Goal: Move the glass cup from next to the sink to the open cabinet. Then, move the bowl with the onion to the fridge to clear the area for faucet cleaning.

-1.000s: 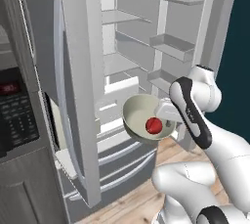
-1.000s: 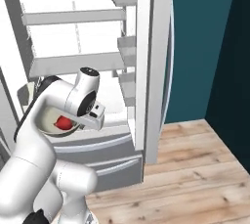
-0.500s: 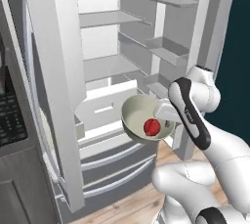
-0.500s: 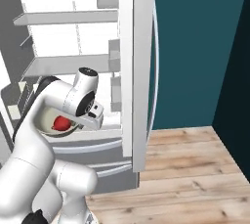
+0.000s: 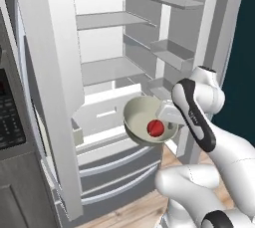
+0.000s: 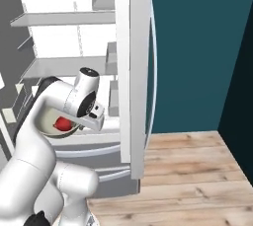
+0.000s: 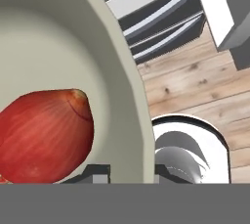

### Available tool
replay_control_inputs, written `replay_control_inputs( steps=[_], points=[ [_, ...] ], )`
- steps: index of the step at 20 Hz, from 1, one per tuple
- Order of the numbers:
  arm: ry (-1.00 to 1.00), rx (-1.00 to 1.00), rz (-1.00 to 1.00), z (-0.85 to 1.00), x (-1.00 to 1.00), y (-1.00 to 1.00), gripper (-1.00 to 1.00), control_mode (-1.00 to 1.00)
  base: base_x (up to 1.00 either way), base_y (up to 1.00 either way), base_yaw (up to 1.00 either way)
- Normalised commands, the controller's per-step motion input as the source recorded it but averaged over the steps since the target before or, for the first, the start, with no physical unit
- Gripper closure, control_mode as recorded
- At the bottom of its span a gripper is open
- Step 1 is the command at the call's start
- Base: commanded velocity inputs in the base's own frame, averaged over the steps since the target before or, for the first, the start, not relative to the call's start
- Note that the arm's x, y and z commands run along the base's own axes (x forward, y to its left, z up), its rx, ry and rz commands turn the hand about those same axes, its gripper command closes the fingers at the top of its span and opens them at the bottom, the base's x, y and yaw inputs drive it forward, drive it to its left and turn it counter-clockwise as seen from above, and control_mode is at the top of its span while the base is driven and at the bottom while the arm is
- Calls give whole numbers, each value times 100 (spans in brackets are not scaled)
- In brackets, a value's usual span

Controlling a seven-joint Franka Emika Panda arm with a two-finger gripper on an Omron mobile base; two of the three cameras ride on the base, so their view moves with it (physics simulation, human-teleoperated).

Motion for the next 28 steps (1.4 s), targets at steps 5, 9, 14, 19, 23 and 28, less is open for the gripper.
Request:
replay_control_inputs(
  steps=[5, 9, 14, 19, 23, 28],
  points=[
    [0, 0, 0, 0, 0, 0, 100, 100, 46, 3, 2],
    [0, 0, 0, 0, 0, 0, 100, 100, 71, 9, 0],
    [0, 0, 0, 0, 0, 0, 100, 100, 79, 14, 0],
    [0, -1, 0, 4, 12, 7, 100, -100, 64, 32, 0],
    [-2, 0, -1, 65, 28, 22, 100, -100, 0, 0, 0],
    [6, 0, -2, 65, 42, 55, 100, -100, 0, 0, 0]
  ],
)
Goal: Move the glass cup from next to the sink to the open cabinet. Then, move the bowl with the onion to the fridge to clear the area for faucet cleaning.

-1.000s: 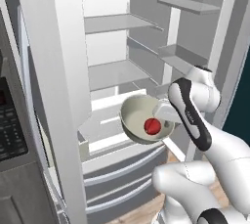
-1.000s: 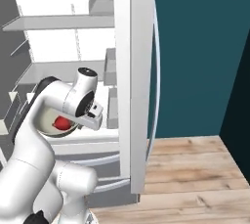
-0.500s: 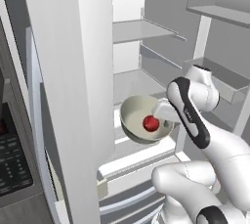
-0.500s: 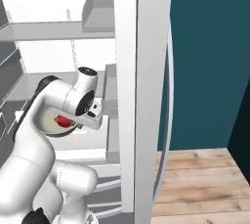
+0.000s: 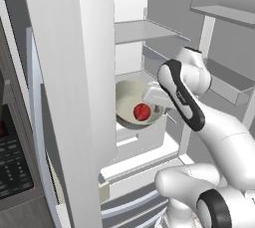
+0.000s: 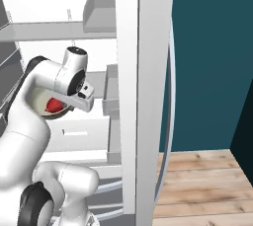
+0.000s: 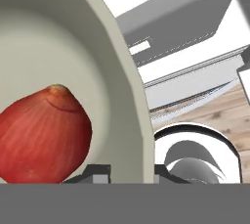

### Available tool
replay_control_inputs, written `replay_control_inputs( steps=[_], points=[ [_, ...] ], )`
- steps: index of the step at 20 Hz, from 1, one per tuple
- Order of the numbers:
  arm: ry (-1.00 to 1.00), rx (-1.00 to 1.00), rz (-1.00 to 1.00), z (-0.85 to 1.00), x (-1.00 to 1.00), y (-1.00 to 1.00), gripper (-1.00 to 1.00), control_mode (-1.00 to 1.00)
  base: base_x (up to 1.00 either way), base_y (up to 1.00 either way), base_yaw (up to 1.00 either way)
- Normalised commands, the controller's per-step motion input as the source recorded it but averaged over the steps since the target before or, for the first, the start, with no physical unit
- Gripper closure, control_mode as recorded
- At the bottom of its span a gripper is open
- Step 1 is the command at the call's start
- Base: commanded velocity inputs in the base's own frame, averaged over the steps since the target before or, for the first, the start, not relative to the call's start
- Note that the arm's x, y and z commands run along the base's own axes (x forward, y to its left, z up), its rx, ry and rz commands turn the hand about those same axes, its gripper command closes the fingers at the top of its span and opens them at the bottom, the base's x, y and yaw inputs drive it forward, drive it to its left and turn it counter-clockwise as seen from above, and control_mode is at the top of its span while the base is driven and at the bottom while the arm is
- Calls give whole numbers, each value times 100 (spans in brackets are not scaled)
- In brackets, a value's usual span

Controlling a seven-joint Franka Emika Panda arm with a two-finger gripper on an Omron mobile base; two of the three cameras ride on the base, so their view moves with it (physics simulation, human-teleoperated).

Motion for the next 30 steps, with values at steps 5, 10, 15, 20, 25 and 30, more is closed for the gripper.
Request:
replay_control_inputs(
  steps=[5, 10, 15, 20, 25, 30],
  points=[
    [2, 3, -11, 11, 50, 53, 100, -100, 0, 0, 0],
    [0, 7, -30, -1, 62, 48, 100, -100, 0, 0, 0],
    [1, 7, -43, -14, 51, 43, 100, -100, 0, 0, 0],
    [7, 0, -40, -3, 76, 33, 100, -100, 0, 0, 0],
    [26, 0, -13, -30, 63, 4, 100, -100, 0, 0, 0],
    [20, 0, -9, -33, 62, 1, 100, -100, 0, 0, 0]
  ],
)
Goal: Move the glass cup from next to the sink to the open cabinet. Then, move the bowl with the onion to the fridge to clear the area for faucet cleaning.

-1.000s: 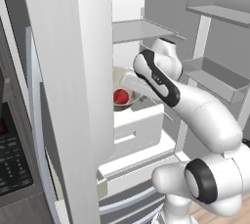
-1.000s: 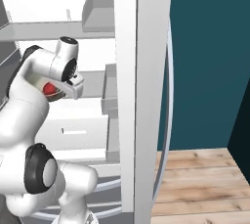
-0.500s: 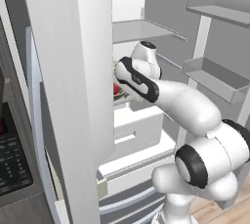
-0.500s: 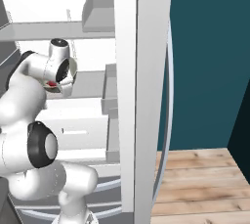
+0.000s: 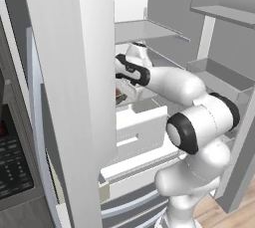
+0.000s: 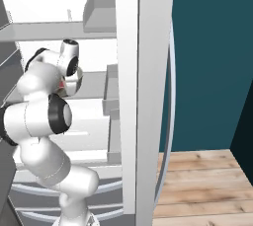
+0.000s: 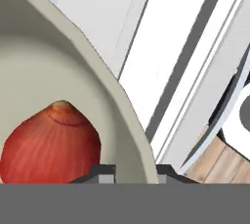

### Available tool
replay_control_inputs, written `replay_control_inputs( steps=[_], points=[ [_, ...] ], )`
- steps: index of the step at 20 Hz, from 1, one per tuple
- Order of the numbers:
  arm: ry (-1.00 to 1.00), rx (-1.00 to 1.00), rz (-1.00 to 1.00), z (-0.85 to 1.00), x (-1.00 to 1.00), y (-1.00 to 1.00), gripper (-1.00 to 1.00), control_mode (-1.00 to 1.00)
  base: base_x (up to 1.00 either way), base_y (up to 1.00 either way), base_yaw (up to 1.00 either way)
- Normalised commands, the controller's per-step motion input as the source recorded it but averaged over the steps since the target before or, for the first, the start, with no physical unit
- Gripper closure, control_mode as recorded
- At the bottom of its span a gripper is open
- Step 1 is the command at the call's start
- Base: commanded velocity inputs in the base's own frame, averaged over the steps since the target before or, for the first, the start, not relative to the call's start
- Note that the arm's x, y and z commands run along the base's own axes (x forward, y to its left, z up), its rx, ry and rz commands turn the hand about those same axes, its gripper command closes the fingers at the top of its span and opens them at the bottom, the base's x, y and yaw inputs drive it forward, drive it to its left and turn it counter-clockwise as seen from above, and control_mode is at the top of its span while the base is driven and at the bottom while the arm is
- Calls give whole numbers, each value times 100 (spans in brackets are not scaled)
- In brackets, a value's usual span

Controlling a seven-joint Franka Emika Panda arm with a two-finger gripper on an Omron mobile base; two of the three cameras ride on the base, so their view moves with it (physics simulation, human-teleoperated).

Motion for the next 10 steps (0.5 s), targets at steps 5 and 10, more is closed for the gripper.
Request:
replay_control_inputs(
  steps=[5, 10],
  points=[
    [1, 0, -10, -23, 87, 12, 100, -100, 0, 0, 0],
    [0, 0, -15, -15, 88, 29, -100, -100, 0, 0, 0]
  ],
)
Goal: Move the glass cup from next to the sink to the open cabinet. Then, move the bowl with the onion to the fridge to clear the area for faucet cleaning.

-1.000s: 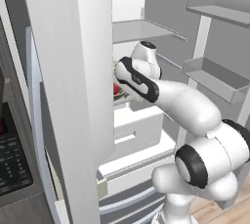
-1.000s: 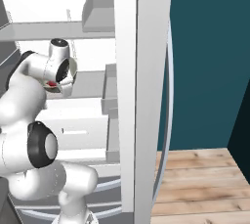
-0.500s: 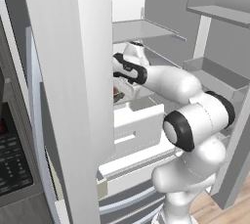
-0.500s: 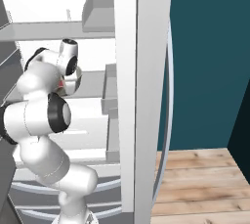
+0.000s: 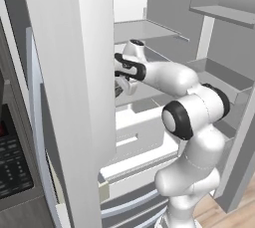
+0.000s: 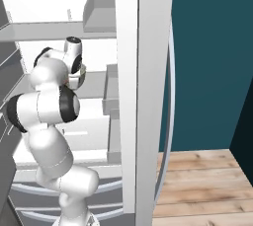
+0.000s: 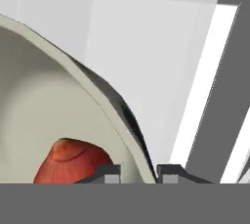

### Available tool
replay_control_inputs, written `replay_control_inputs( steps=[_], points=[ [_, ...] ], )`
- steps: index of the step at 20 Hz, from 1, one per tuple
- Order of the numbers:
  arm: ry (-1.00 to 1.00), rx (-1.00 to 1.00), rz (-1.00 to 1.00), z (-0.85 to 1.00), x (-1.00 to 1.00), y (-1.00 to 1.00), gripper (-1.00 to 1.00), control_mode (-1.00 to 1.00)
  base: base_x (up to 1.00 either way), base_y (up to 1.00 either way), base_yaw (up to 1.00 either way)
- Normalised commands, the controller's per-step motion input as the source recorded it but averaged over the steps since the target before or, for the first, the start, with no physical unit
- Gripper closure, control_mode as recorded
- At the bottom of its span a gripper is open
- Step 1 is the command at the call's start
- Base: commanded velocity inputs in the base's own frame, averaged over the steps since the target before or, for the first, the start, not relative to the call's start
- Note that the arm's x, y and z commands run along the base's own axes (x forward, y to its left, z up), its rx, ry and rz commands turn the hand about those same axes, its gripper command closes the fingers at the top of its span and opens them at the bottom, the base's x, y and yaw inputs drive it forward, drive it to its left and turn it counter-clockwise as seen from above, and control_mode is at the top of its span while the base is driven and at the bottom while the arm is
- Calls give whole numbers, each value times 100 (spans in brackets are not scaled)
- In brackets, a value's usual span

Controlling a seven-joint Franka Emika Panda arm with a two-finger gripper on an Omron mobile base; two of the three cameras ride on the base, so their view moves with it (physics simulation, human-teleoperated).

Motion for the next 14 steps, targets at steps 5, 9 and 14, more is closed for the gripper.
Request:
replay_control_inputs(
  steps=[5, 9, 14],
  points=[
    [-2, 0, -6, 0, 4, 11, -100, -100, 0, 0, 0],
    [-26, 4, -11, 0, -100, -15, -100, -100, 0, 0, 0],
    [-30, 14, -16, 17, -100, -38, -100, -100, 0, 0, 0]
  ],
)
